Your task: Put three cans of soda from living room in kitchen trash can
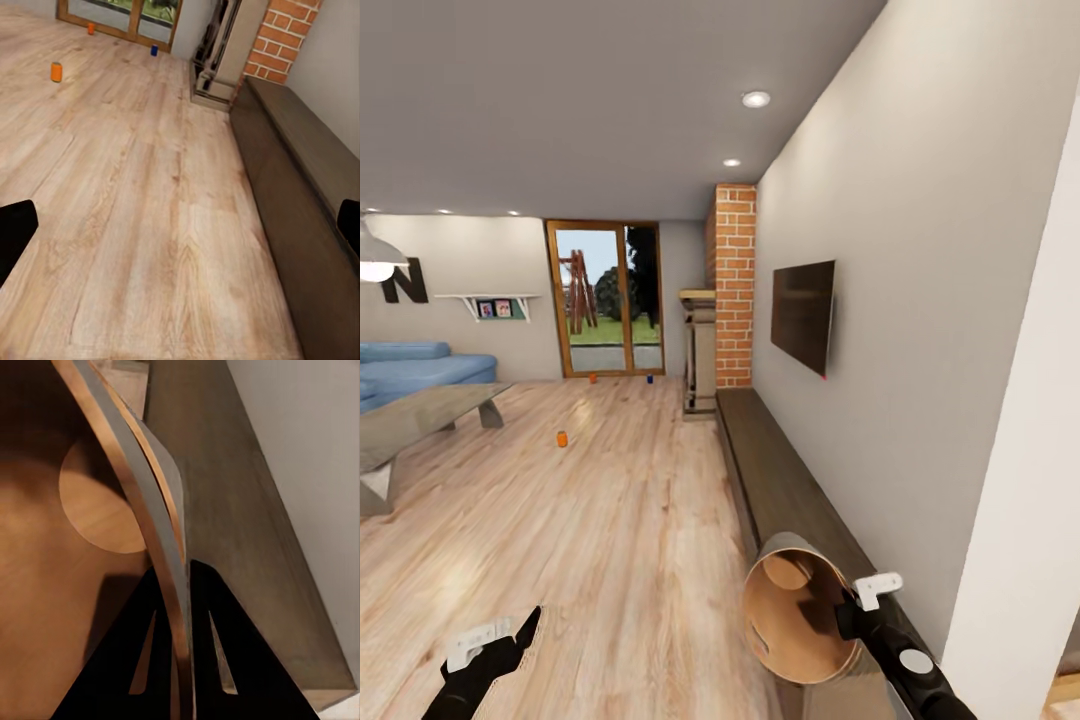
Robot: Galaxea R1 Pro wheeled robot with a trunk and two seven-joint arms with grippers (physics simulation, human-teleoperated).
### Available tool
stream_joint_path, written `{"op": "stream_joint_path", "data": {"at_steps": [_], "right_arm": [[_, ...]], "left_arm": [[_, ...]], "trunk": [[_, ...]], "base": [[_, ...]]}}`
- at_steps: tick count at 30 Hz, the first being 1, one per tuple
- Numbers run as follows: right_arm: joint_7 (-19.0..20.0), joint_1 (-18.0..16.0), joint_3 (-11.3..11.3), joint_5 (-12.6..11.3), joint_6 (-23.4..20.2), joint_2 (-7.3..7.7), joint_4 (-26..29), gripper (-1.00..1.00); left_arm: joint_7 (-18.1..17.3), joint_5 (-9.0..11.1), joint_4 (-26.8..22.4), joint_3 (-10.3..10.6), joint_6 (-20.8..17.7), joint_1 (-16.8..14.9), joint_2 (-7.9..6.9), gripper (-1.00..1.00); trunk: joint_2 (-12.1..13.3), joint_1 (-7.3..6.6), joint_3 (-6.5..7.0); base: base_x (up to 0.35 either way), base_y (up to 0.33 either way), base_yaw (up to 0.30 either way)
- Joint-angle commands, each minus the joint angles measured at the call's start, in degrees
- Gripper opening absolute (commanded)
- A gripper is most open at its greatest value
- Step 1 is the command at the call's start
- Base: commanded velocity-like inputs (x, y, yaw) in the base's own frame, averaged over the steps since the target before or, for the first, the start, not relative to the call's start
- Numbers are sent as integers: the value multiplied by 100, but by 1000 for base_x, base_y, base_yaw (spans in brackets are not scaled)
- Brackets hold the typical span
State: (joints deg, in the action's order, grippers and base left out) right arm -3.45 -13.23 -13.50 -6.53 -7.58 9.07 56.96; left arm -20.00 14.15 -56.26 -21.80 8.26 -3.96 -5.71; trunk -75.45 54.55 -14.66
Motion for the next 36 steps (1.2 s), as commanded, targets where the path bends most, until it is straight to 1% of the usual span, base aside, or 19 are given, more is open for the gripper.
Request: {"op": "stream_joint_path", "data": {"at_steps": [1, 21, 27, 36], "right_arm": [[38, -3, 5, 3, 2, -1, 0, -100], [38, -4, -3, 3, 3, -1, -62, -100], [38, -4, -4, 3, 6, -1, -62, -100], [38, -4, -1, 3, 7, -1, -62, -100]], "left_arm": [[-1, 0, 1, 0, 0, 0, 0, 100], [-4, 0, 1, 0, 0, 0, 0, 100], [0, 0, 4, 0, -7, 0, 0, 100], [5, 0, 10, 0, -19, 0, 0, 100]], "trunk": [[-1, 0, 7], [-1, 0, 126], [-1, 0, 150], [-1, 0, 164]], "base": [[200, 277, 196], [190, 280, 185], [205, 274, 81], [255, 240, 12]]}}
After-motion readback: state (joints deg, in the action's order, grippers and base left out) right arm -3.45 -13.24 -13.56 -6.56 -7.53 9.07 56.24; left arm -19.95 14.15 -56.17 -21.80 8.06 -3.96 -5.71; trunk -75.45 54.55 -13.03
